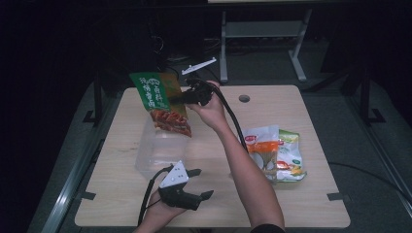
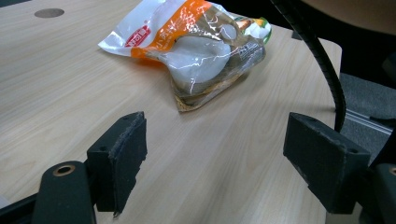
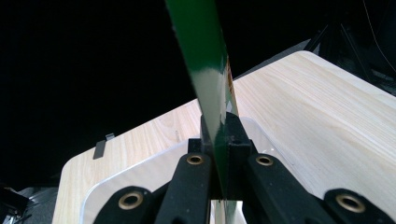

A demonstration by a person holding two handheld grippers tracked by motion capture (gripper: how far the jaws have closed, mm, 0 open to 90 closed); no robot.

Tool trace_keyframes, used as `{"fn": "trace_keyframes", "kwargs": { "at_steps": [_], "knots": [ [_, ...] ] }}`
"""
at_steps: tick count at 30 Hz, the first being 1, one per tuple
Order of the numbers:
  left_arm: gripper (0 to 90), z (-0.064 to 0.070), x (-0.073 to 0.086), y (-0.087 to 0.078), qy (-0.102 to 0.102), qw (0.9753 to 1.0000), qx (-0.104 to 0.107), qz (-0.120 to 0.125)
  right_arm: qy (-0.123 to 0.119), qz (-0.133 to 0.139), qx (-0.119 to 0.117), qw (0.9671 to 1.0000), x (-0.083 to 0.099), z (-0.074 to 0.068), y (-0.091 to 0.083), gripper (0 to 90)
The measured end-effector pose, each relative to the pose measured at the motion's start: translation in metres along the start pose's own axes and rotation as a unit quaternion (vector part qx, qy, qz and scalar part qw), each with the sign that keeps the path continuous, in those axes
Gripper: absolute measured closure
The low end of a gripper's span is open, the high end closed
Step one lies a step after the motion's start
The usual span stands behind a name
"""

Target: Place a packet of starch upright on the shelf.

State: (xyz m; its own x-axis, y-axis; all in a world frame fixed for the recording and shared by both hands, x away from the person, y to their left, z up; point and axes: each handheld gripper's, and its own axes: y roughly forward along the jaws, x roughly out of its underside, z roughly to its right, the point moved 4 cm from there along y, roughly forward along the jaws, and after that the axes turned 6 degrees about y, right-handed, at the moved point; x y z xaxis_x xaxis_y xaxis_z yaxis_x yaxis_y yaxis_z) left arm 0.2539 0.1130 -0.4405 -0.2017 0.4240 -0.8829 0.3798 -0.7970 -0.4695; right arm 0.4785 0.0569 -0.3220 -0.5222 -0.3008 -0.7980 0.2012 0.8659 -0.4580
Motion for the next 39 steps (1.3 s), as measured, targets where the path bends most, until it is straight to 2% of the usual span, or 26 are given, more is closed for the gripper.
{"fn": "trace_keyframes", "kwargs": {
  "at_steps": [12, 18, 25, 28, 32, 39],
  "knots": [
    [21.2, -0.003, 0.000, -0.002, -0.002, 1.0000, -0.005, 0.005, 0.007, -0.005, -0.004, 1.0000, 0.007, 0.006, 0.022, 90.0],
    [21.3, -0.005, 0.000, -0.003, 0.000, 0.9999, -0.008, 0.007, 0.017, 0.007, -0.005, 0.9998, 0.008, 0.010, 0.024, 90.0],
    [21.3, -0.006, 0.000, -0.004, -0.002, 0.9999, -0.008, 0.006, 0.023, 0.015, -0.016, 0.9995, 0.010, 0.011, 0.020, 90.0],
    [21.3, -0.005, 0.000, -0.003, -0.007, 0.9999, -0.007, 0.007, 0.013, 0.014, -0.011, 0.9998, 0.009, 0.008, 0.021, 90.0],
    [21.3, -0.006, 0.000, -0.004, -0.005, 0.9999, -0.008, 0.007, 0.000, 0.006, 0.001, 1.0000, 0.007, 0.009, 0.021, 90.0],
    [21.3, -0.006, -0.001, -0.004, -0.006, 0.9999, -0.008, 0.008, 0.008, 0.002, 0.013, 0.9999, 0.010, 0.019, 0.023, 90.0]
  ]
}}
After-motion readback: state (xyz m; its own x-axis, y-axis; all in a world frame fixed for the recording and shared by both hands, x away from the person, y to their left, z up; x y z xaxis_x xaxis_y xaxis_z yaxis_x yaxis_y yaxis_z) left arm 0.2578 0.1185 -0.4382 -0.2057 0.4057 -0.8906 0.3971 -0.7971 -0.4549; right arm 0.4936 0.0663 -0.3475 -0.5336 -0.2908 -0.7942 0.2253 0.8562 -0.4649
